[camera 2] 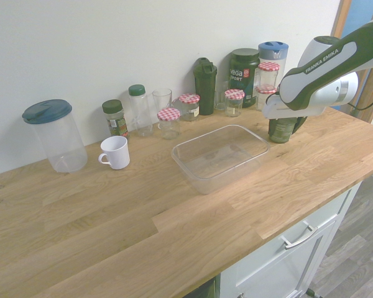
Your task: Put the cereal into the container
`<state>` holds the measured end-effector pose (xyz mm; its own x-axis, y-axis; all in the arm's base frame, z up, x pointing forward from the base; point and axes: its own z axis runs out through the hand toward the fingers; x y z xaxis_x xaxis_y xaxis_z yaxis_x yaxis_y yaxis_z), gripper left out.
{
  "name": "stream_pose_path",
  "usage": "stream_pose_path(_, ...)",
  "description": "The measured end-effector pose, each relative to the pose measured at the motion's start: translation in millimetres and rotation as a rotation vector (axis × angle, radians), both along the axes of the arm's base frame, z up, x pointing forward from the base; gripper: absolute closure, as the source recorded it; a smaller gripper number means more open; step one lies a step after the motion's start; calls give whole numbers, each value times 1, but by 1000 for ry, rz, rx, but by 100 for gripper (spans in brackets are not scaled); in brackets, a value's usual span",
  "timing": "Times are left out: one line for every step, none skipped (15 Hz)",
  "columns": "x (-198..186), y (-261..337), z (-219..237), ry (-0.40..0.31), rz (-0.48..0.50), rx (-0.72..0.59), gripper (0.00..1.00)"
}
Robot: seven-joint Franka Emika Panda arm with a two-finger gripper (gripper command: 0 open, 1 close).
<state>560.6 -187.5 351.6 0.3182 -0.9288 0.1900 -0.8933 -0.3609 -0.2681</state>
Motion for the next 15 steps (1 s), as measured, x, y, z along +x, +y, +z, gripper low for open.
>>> stream_pose_path(0,0,7,-11,0,-2,100)
stream_pose_path(-1,1,19,-25,5,-7,100)
stream_pose_path(-2,5,38,-41,16,-13,100)
stream_pose_path(-4,11,58,-57,30,-23,100)
stream_pose_path(-6,23,79,-71,43,-38,100)
stream_pose_path(-6,40,98,-84,56,-50,100)
stream_pose_path(-6,62,112,-93,74,-59,100)
stream_pose_path(-6,90,123,-101,97,-68,100)
stream_pose_path(-7,117,129,-108,119,-76,100)
stream_pose_path(-10,145,132,-111,138,-85,100)
stream_pose_path(-15,171,132,-112,153,-92,100)
stream_pose_path(-22,193,129,-109,170,-99,100)
stream_pose_path(-29,210,124,-102,185,-104,100)
stream_pose_path(-35,224,118,-93,195,-109,100)
stream_pose_path(-40,233,112,-82,203,-111,100)
